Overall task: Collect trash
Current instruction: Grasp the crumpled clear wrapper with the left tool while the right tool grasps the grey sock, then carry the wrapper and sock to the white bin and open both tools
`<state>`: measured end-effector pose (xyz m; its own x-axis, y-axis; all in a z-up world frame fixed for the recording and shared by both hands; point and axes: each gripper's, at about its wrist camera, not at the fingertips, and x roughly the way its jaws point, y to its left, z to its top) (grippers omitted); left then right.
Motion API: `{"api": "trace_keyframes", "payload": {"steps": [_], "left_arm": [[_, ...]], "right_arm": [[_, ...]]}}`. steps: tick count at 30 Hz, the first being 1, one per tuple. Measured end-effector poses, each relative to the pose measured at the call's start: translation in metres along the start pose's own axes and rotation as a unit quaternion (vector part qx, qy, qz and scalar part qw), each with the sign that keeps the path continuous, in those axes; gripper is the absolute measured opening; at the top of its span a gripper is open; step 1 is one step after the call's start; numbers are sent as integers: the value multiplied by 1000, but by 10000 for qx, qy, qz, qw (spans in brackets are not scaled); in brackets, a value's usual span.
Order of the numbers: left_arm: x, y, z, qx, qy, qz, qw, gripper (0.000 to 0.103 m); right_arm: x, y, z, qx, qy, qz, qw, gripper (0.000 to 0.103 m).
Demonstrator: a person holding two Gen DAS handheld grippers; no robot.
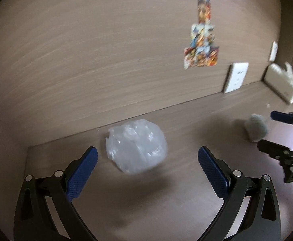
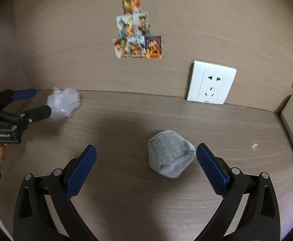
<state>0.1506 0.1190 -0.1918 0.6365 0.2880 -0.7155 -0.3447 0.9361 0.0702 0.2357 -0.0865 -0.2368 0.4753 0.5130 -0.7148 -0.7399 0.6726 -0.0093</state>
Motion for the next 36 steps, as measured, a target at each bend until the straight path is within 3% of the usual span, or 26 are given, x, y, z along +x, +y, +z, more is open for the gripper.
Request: {"api": "trace_keyframes", "payload": {"steps": [4,5,7,9,12,16,23,27,36], "left_arm": [[20,5,3,-26,52,-229,9997,98],[25,5,3,-40,119,-378,9992,96],[34,3,2,27,219,-348,9992,81],[43,-1,0,182,369,-299,9987,36],[45,-3,-3,152,409,-260,9987,28],[22,-5,1,-16,335,-550,9979,28],[-45,-28,5,-24,47,-921,9957,28],[-80,-58,1,129,-85,-931,9955,28],[-139,-130,-13,349,-125,-1077,9935,28]], "right_arm": [[14,-1,-1,24,258,-173,9995,91],[17,-1,0,31,311,-190,9993,84],[22,-5,0,112,400,-304,9987,69],[23,-9,1,106,413,-495,9979,37],[21,-18,4,281,433,-461,9976,23],[-1,-22,11,395,197,-301,9986,20],[-85,-7,31,133,-434,-44,9990,20],[-123,-12,30,102,-603,-51,9981,20],[-196,-51,-12,389,-834,-16,9958,20]]}}
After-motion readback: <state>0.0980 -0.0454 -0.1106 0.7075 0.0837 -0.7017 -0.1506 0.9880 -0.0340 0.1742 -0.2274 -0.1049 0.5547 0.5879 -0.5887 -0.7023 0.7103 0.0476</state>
